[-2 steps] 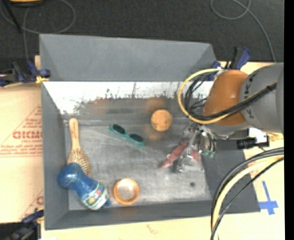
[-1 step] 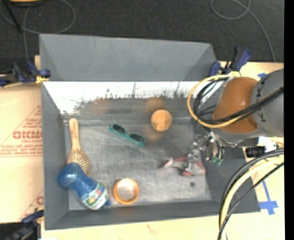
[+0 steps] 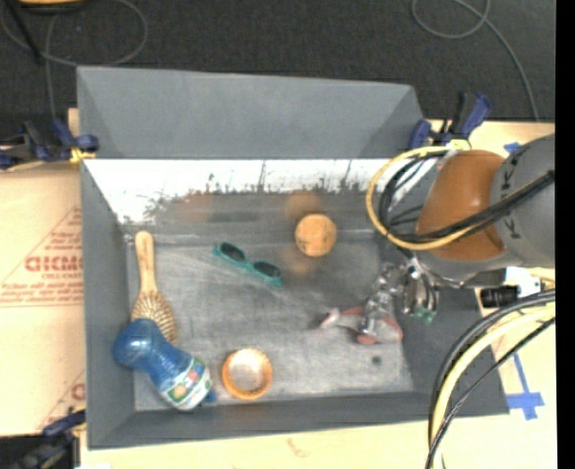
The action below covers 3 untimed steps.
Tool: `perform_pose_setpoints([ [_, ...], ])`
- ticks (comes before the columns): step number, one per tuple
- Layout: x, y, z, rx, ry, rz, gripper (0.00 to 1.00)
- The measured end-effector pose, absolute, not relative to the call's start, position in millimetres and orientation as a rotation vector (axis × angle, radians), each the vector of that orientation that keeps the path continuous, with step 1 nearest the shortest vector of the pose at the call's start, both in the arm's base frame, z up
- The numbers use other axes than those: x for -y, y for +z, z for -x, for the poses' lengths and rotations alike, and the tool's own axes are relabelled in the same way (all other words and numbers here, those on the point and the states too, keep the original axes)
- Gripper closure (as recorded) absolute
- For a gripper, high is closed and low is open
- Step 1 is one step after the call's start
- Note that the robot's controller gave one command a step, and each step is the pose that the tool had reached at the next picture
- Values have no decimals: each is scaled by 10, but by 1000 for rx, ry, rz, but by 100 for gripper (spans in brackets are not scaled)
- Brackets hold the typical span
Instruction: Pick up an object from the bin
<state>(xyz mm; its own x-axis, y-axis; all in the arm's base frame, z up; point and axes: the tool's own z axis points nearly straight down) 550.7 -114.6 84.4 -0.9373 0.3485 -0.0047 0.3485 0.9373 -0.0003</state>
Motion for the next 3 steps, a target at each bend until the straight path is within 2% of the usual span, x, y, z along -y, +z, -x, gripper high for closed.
perform_pose_setpoints([
  [1, 1115, 1301, -5396, -3079, 1, -643, 100],
  [2, 1139, 1609, -5478, -3065, -1, -641, 100],
  [3, 1243, 2476, -5187, -3065, -1, -672, 100],
])
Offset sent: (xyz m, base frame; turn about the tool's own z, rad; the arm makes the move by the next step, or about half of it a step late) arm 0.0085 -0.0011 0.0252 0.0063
